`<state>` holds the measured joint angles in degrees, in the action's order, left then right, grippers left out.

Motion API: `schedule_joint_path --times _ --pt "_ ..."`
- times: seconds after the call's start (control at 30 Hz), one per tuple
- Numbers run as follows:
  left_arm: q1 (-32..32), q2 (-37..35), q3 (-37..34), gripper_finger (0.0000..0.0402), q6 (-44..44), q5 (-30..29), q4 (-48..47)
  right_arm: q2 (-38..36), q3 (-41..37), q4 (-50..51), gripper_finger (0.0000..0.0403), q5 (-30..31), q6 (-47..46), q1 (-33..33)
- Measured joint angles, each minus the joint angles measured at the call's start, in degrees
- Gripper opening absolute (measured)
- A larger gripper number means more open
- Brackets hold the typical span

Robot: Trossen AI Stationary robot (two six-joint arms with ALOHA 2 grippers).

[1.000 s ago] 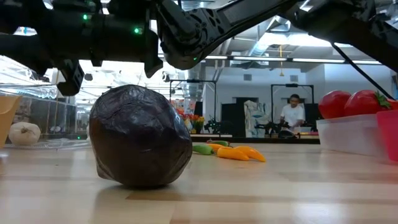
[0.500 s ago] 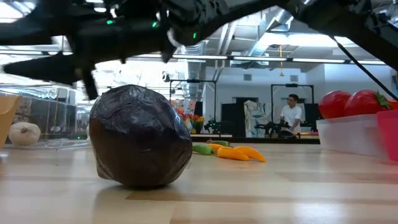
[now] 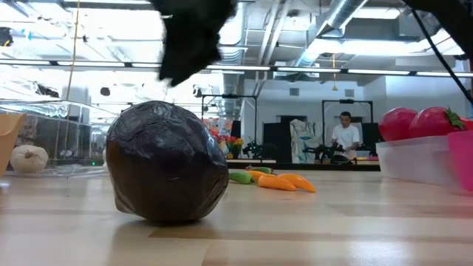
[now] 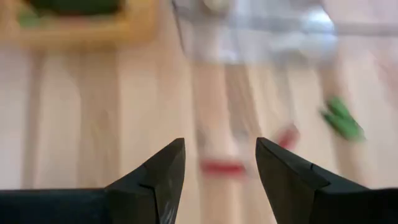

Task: Sort produce into baskets
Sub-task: Put the red chili pepper into the yellow bin

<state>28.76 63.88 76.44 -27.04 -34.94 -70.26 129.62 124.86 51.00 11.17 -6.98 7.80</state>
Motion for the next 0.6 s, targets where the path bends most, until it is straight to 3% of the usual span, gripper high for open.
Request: schedule_joint_path --times 0.27,0.4,0.6 --pt "-6.8 0.0 0.0 0.0176 7.1 3.0 2.4 -6.3 0.0 17.0 0.0222 11.3 -1.8 1.5" --pt "-9.7 0.0 0.0 0.0176 11.2 7.4 5.0 -8.0 -0.6 23.4 0.0222 13.7 -3.5 1.9" --pt "-13.0 3.6 0.0 0.0176 16.5 11.6 7.9 -15.0 -14.1 23.2 0.0222 15.0 -9.5 2.2"
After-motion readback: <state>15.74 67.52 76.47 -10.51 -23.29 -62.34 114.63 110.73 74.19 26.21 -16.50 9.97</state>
